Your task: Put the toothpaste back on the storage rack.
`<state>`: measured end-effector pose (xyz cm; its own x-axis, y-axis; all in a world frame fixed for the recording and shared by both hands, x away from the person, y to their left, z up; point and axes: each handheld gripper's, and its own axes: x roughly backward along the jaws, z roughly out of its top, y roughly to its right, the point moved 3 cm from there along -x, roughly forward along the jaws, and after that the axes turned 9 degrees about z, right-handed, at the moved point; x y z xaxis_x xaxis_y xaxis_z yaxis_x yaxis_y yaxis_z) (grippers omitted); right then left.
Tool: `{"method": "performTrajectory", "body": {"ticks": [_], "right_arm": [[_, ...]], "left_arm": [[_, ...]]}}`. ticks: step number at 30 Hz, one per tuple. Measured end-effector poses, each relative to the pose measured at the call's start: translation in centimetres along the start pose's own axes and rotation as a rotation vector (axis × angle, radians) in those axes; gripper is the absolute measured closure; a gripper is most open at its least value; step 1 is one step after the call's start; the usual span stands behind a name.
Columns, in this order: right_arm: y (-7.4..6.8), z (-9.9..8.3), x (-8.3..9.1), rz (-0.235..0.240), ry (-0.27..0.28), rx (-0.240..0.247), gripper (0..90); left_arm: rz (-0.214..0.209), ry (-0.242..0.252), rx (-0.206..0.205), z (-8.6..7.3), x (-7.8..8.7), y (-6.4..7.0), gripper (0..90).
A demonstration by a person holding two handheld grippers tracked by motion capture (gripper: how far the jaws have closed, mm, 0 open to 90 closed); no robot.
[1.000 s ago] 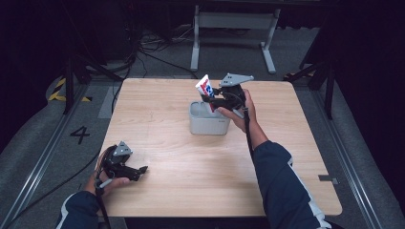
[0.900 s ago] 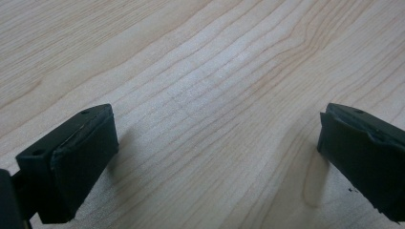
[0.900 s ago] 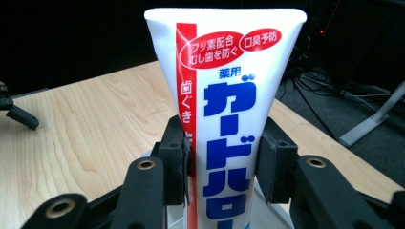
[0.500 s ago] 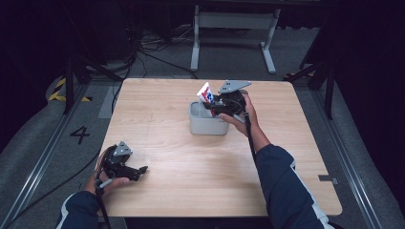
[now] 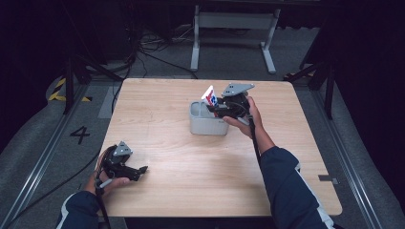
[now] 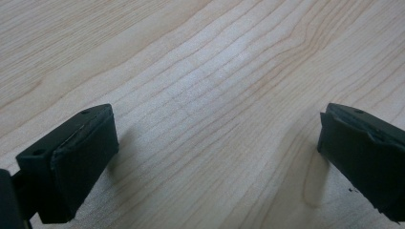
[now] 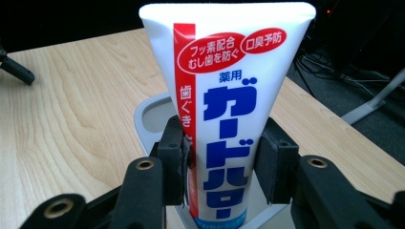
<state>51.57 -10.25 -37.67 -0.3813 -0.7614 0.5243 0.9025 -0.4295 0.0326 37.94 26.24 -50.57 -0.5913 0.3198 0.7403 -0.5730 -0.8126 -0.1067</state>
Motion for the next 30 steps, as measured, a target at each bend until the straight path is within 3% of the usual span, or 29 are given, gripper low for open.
{"method": "performTrajectory", "body": {"ticks": [15, 30], "right_arm": [[0.0, -1.4, -0.3, 0.015, -0.086, 0.000, 59.4], [-0.1, -1.5, -0.1, 0.023, -0.096, -0.009, 57.3]], "left_arm": [[0.002, 0.003, 0.000, 0.0, 0.0, 0.0, 0.4], [0.002, 0.003, 0.000, 0.0, 0.0, 0.0, 0.4]]}}
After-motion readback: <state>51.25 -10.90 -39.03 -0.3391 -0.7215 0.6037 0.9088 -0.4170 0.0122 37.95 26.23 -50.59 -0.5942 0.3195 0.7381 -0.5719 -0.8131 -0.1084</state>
